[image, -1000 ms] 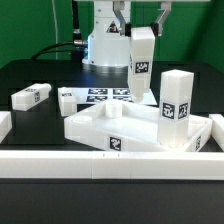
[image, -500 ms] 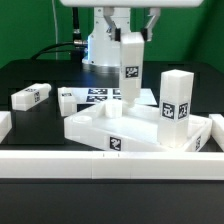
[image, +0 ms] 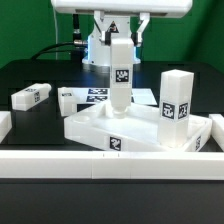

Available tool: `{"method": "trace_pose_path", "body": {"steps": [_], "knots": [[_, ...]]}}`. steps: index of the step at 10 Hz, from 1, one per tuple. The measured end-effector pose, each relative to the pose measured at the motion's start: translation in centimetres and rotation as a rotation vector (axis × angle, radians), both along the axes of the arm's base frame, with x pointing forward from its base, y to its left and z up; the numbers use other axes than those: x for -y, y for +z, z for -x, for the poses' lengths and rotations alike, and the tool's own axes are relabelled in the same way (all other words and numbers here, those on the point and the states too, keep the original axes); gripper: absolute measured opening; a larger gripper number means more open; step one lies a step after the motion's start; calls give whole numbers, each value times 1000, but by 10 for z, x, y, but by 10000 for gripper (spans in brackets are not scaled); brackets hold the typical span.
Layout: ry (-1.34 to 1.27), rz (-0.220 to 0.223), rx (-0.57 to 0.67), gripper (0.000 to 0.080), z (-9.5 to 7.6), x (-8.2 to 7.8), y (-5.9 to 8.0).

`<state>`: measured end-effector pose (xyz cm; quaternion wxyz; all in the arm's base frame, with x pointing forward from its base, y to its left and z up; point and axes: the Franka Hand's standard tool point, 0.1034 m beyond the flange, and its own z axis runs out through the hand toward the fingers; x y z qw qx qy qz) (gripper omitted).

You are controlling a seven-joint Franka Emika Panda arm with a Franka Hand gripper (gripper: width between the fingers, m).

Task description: Assemble desk

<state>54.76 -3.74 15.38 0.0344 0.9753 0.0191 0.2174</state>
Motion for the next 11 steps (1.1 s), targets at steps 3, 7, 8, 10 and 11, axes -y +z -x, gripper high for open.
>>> {"method": "trace_pose_path", "body": {"steps": [3, 7, 8, 10, 11], "knots": [[9, 16, -3, 294, 12, 16, 5], [7, 17, -5, 294, 13, 18, 4], [9, 21, -7, 294, 14, 20, 3], [25, 49, -16, 294, 26, 37, -5], [26, 53, -18, 294, 27, 40, -6]]}}
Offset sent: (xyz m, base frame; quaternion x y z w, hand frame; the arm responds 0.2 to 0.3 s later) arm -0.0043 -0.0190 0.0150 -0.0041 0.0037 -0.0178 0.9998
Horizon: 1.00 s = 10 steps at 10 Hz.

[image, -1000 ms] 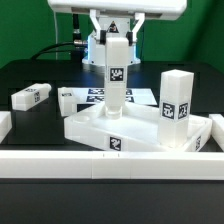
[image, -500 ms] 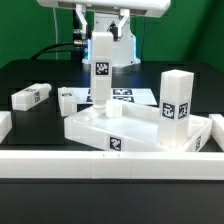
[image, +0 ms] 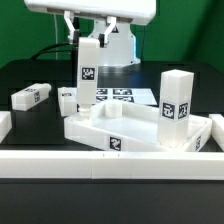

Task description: Assemble desk

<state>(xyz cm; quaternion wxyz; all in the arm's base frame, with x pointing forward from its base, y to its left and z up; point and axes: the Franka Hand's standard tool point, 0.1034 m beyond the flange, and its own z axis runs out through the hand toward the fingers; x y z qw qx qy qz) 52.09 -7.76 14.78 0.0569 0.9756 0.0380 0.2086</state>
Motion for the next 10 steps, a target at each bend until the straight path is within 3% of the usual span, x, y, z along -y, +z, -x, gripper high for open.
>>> {"method": "trace_pose_path", "body": {"steps": [10], "knots": [[6, 3, -9, 294, -5, 0, -3]]}}
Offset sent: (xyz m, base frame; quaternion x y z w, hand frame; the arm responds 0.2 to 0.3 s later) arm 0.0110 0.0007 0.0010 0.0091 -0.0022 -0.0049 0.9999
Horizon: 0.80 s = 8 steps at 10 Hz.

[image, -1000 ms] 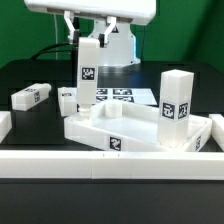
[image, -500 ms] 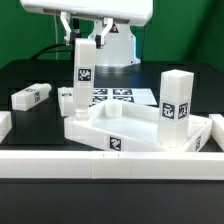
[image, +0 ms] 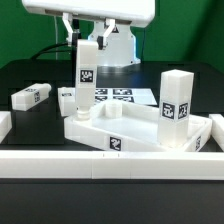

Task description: Assemble desk

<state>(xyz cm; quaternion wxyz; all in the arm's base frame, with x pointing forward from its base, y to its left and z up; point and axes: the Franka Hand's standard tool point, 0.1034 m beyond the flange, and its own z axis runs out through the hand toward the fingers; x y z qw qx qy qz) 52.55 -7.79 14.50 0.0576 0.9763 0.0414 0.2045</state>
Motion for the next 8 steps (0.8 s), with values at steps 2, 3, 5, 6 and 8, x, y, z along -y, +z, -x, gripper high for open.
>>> {"method": "trace_pose_path", "body": {"steps": [2, 3, 5, 6, 8], "knots": [[1, 4, 0, 294, -4, 1, -2], [1, 5, 1, 294, -5, 2, -2], [1, 6, -5, 294, -4, 2, -5], [1, 7, -8, 294, -4, 2, -7], [4, 11, -8, 294, -3, 1, -11]]}}
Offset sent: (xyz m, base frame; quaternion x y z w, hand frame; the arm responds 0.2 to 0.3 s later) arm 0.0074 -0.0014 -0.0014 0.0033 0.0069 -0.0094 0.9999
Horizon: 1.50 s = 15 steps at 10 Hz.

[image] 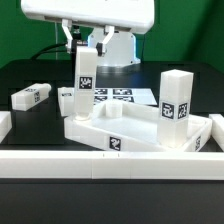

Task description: Assemble desk

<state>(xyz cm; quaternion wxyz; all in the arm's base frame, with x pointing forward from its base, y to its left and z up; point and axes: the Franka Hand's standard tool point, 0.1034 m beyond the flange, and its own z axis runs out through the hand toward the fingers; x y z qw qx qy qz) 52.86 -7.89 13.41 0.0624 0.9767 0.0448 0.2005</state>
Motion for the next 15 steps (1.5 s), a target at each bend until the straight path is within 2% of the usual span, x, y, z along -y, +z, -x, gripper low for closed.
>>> {"method": "trace_pose_path", "body": {"steps": [4, 6, 9, 10, 11, 12, 13, 15], "knots": [[4, 13, 11, 294, 1, 0, -8], [10, 33, 57, 294, -1, -1, -8], [11, 38, 68, 294, -2, 0, -9], [11, 38, 68, 480, -2, 0, -9], [11, 38, 68, 480, -2, 0, -9], [11, 36, 63, 607, -2, -1, -9], [10, 30, 55, 640, -3, -1, -6], [12, 25, 42, 648, -3, 4, 1]]}}
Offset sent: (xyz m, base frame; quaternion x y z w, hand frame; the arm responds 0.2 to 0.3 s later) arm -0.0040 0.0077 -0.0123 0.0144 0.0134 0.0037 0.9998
